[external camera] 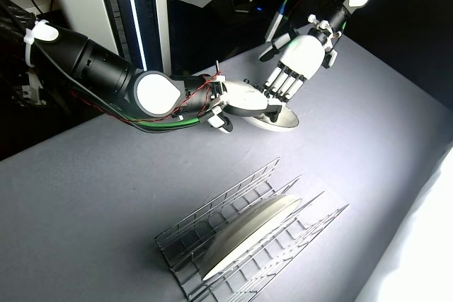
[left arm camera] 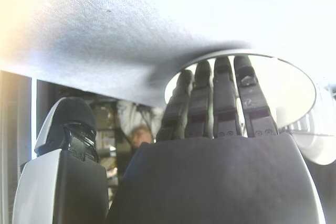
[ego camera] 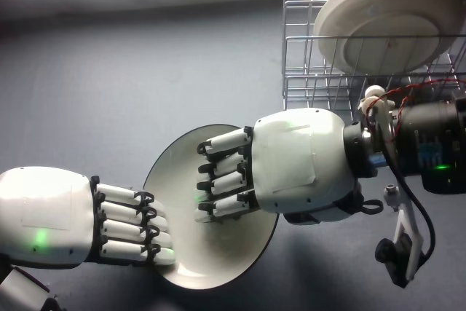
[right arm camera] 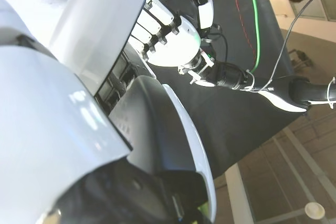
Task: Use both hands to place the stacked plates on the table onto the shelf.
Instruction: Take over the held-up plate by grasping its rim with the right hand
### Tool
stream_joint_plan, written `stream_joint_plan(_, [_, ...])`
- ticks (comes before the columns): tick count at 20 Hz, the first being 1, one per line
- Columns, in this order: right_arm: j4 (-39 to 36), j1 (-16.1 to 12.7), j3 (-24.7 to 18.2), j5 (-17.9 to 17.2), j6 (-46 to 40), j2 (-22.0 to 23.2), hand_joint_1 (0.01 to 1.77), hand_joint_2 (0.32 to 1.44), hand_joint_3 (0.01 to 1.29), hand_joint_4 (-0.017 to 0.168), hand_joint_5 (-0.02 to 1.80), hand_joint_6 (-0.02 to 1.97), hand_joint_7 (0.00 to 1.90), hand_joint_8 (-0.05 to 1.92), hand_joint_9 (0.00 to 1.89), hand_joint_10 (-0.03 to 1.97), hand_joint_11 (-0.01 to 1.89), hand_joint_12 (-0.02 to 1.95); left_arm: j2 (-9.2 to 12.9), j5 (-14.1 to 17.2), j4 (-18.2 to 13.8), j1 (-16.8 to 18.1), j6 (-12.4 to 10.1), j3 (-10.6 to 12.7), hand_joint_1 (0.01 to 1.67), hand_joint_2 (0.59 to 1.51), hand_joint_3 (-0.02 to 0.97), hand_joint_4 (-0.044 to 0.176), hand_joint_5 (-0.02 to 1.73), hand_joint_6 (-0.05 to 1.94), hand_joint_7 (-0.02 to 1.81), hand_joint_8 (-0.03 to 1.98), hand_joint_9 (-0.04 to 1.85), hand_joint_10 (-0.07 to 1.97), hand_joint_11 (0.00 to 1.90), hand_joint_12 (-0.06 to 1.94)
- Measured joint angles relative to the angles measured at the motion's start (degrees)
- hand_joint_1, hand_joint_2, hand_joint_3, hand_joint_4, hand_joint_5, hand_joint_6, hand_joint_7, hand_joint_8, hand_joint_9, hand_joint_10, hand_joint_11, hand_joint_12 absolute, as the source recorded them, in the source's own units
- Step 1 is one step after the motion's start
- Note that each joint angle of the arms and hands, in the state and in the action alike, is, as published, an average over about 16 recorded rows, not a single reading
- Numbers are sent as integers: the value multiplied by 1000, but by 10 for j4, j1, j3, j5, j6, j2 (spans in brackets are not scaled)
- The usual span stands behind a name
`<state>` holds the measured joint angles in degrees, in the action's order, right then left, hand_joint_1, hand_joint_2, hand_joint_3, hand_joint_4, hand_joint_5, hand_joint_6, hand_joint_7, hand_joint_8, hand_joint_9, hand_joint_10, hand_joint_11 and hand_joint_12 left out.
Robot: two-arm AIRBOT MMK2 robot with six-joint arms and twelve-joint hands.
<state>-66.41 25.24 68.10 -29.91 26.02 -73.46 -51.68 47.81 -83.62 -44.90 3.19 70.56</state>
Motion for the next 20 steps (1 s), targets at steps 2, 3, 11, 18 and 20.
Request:
stream_joint_plan(2, [0, 0, 0, 1, 0, -2, 1173, 1064, 14, 3, 345, 30, 362, 11, 378, 14, 16, 1163, 0, 0, 0, 0, 0, 0, 24, 1185, 7, -8, 86, -28, 115, -13, 124, -15, 18, 255])
stream_joint_plan(3, [1, 0, 0, 2, 0, -2, 1173, 1065, 14, 3, 355, 31, 373, 11, 388, 16, 20, 1173, 0, 0, 1, 0, 0, 0, 24, 1185, 7, -8, 86, -28, 116, -13, 125, -15, 18, 256])
stream_joint_plan(11, [6, -2, -1, -10, 2, -3, 1200, 1048, 14, -2, 548, 321, 614, 184, 632, 334, 322, 1216, 0, -1, 1, 1, -1, -1, 24, 1190, 6, -8, 92, -29, 125, -12, 136, -19, 18, 275])
stream_joint_plan(18, [12, -6, -3, -23, 4, -3, 1235, 1006, 14, -6, 729, 638, 848, 393, 902, 778, 662, 1211, 15, 0, -1, 41, -3, -12, 23, 1193, 6, -5, 115, -14, 143, -9, 145, -5, 19, 297])
stream_joint_plan(20, [14, -9, -4, -25, 4, -2, 1245, 992, 15, -7, 759, 716, 893, 449, 956, 897, 743, 1190, 24, 1, -1, 65, -5, -19, 23, 1194, 6, -4, 122, -10, 147, -7, 148, 0, 19, 308])
